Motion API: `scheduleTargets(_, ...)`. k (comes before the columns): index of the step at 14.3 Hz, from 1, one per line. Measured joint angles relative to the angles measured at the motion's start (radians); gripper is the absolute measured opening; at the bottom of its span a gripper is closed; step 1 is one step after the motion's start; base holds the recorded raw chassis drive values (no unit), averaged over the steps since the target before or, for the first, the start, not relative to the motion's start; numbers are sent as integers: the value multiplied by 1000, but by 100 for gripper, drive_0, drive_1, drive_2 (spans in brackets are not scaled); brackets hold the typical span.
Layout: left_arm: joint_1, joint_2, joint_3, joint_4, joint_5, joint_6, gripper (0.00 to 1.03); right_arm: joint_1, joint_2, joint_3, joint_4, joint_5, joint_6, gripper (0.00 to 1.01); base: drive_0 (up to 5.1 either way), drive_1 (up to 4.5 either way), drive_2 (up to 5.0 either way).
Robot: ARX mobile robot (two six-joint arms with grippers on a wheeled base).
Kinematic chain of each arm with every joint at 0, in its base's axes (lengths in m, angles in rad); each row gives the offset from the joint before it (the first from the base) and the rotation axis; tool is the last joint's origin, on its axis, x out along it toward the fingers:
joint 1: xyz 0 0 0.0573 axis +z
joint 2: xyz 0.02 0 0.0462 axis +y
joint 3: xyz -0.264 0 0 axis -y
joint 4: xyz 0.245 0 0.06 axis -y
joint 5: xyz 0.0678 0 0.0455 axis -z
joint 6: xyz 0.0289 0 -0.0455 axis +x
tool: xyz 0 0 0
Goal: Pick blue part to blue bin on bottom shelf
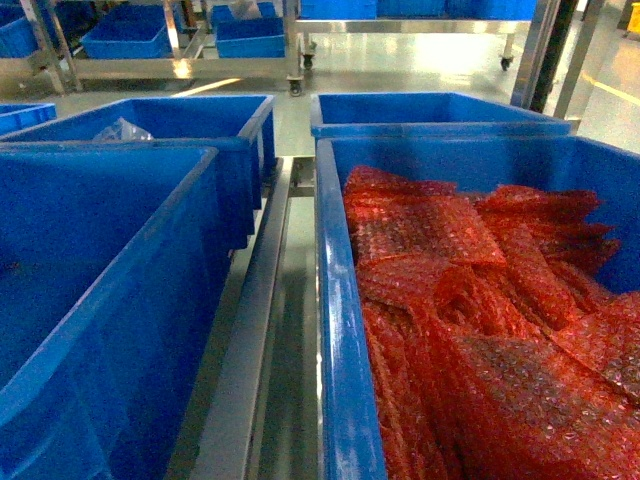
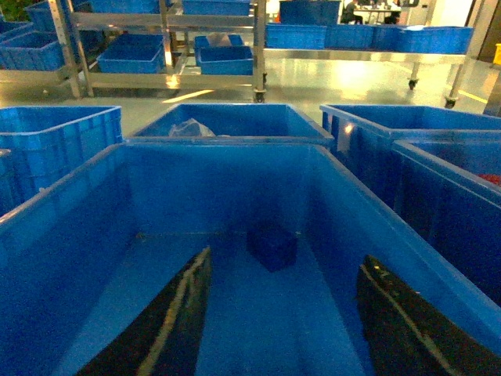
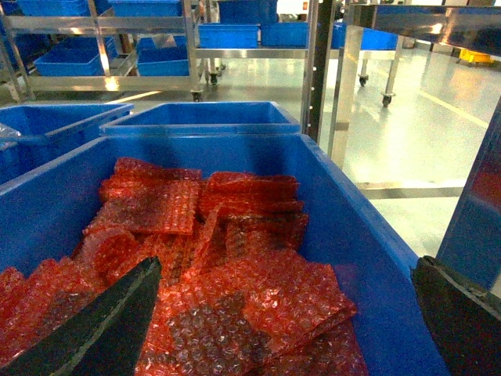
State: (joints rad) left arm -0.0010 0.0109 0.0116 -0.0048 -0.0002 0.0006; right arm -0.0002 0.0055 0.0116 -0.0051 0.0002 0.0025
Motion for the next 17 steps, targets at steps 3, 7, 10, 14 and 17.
scheduleTargets(3, 0, 0, 0, 0, 0, 0, 93, 0, 0, 0, 0, 0, 0, 98, 0, 0, 0)
scheduleTargets(7, 0, 0, 0, 0, 0, 0, 98, 0, 0, 0, 0, 0, 0, 98, 0, 0, 0)
scheduleTargets(10, 0, 0, 0, 0, 0, 0, 98, 0, 0, 0, 0, 0, 0, 98, 0, 0, 0)
scheduleTargets(14, 0, 0, 0, 0, 0, 0, 98, 0, 0, 0, 0, 0, 0, 98, 0, 0, 0)
scheduleTargets(17, 0, 0, 0, 0, 0, 0, 98, 0, 0, 0, 0, 0, 0, 98, 0, 0, 0)
